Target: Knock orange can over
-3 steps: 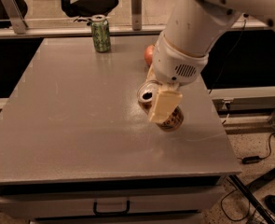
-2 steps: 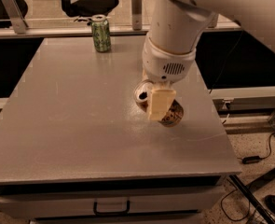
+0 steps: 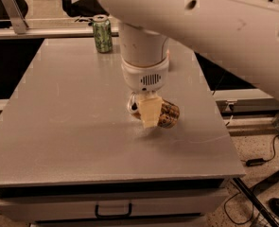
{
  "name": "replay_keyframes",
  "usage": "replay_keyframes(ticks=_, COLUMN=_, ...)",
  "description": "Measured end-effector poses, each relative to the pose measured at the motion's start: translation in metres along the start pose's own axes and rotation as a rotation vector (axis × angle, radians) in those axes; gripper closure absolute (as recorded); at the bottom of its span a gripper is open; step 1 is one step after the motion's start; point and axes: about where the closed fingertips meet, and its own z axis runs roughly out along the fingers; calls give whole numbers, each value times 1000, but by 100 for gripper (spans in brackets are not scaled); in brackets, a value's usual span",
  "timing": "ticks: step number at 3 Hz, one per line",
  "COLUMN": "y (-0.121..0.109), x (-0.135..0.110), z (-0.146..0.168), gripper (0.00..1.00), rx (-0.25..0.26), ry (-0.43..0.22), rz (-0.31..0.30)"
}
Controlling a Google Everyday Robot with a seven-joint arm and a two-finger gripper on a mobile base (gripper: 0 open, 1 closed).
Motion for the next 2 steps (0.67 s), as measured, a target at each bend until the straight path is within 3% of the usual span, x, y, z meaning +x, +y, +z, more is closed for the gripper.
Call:
replay_keyframes(ticks=1, y=-7, x=-11, z=11, gripper=76, rx=-5, ry=76, rz=-48)
replay_keyframes(ticks=2, y=-13, x=-18, z=16, gripper=53, rx=-1, ry=99, rz=-71)
